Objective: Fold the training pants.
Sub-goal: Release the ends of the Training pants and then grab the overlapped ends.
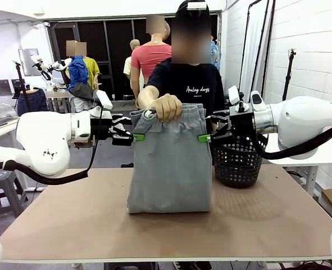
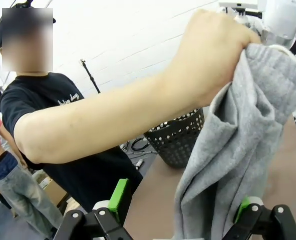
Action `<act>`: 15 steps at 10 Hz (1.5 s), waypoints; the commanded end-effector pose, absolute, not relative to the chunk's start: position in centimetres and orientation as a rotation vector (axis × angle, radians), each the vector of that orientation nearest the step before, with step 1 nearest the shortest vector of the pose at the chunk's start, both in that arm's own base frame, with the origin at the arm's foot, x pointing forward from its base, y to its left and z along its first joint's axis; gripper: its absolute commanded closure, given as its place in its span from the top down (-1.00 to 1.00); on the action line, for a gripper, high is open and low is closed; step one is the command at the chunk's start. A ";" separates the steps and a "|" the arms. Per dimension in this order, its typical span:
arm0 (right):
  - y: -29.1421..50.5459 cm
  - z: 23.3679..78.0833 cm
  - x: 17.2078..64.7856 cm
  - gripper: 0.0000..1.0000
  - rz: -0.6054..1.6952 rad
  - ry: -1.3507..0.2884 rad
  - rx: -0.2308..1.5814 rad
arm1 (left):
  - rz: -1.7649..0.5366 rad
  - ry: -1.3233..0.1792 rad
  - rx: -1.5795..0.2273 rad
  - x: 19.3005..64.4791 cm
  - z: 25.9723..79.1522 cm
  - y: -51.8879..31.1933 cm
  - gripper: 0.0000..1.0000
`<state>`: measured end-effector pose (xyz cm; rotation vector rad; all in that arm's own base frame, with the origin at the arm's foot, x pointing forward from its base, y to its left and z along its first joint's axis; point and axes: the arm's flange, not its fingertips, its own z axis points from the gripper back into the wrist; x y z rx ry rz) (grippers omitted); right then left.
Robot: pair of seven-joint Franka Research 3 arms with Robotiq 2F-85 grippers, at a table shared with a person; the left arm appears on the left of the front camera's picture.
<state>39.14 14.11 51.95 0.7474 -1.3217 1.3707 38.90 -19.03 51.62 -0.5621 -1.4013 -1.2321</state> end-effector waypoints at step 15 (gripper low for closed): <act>17.5 50.7 37.7 1.00 1.437 -1.225 0.910 | -1.362 -1.328 -0.804 35.1 48.4 -21.5 1.00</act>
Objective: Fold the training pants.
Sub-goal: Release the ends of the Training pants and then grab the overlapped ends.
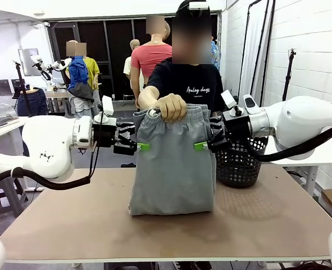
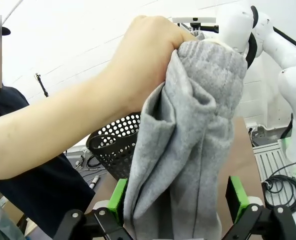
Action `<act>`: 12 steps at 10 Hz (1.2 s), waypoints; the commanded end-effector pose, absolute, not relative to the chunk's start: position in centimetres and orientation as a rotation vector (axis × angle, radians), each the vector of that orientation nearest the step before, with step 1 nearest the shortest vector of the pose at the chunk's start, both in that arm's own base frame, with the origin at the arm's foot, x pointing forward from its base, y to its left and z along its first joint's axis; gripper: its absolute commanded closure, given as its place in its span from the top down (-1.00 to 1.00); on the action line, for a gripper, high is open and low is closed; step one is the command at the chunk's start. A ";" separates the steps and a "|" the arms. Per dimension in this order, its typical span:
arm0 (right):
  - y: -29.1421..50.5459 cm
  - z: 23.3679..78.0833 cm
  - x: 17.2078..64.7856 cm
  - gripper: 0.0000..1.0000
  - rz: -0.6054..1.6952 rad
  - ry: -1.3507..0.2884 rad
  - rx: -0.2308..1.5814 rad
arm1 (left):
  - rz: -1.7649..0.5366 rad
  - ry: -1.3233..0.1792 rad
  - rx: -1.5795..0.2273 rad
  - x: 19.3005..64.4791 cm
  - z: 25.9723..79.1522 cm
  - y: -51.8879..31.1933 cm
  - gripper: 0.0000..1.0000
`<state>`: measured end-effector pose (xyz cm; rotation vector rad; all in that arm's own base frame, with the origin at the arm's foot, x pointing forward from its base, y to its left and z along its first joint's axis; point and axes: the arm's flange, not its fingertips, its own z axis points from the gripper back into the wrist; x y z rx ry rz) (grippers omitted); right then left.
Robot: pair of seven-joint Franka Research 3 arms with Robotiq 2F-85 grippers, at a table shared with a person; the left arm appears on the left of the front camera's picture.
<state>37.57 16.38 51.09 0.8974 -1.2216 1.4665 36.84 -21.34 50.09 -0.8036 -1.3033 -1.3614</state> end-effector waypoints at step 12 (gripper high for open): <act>18.5 50.3 39.6 -0.57 1.338 -1.250 0.977 | -1.212 -1.377 -0.868 37.4 48.2 -24.2 -0.56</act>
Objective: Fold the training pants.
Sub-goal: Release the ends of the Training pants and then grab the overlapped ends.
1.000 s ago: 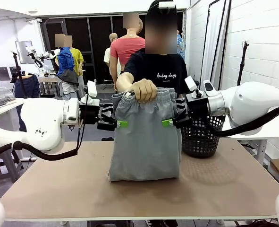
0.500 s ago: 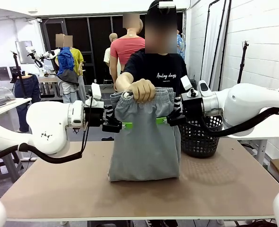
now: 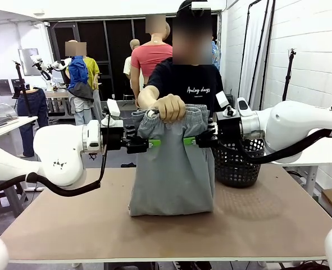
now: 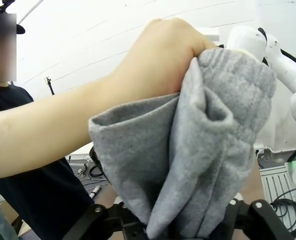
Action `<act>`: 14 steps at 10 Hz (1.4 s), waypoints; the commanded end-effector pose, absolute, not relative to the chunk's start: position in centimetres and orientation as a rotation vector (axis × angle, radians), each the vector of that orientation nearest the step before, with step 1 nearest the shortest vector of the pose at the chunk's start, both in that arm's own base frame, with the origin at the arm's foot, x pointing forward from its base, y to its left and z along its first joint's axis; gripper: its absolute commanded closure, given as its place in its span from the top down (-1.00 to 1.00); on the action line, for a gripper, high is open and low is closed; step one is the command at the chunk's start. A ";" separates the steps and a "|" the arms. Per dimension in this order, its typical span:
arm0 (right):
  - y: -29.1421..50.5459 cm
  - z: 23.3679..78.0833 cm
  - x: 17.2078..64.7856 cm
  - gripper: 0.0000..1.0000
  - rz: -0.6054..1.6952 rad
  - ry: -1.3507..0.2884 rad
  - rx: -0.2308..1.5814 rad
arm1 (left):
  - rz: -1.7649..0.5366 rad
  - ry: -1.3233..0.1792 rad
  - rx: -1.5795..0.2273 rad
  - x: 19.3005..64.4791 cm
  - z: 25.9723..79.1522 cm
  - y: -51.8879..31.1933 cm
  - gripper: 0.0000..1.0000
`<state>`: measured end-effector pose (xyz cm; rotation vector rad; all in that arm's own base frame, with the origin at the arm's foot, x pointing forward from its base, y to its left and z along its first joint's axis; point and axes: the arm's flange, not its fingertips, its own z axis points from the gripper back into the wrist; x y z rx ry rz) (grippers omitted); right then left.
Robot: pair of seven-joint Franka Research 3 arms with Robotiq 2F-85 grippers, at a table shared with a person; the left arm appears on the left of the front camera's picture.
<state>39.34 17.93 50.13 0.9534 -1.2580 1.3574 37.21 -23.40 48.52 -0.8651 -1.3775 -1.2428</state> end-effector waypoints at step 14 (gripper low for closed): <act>18.0 49.7 39.5 -1.00 1.359 -1.218 1.032 | -1.209 -1.377 -0.874 37.5 48.0 -23.2 -1.00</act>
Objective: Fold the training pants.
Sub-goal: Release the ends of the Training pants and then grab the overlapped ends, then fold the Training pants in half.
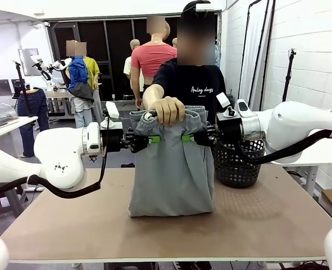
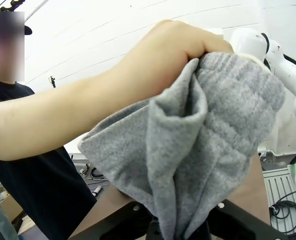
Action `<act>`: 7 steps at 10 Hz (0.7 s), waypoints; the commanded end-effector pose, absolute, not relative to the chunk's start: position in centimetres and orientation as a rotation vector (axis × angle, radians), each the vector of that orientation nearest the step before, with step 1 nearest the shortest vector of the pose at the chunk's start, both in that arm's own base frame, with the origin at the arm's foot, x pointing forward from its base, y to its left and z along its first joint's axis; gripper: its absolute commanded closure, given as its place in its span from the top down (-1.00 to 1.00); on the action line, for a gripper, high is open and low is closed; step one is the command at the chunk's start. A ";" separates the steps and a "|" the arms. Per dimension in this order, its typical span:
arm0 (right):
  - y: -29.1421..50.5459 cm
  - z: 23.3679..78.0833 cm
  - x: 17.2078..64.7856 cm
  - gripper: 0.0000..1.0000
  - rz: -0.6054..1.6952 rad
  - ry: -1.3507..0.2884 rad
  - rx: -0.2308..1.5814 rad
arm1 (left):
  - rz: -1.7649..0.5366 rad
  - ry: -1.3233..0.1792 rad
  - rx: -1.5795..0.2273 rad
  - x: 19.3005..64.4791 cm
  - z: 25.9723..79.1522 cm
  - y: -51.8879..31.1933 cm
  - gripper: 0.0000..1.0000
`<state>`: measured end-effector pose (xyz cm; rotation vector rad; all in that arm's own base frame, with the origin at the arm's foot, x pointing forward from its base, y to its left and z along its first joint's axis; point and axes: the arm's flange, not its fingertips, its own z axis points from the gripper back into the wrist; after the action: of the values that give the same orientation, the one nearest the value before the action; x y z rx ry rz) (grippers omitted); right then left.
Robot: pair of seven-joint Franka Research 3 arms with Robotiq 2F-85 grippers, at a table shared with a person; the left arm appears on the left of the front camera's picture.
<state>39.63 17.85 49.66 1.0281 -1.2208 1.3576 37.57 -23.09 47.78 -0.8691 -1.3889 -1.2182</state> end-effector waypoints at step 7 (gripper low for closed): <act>18.0 49.7 39.5 -1.00 1.359 -1.218 1.032 | -1.209 -1.377 -0.874 37.5 48.0 -23.2 -1.00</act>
<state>39.63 17.85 49.65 1.0286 -1.2206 1.3572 37.57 -23.10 47.78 -0.8702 -1.3878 -1.2171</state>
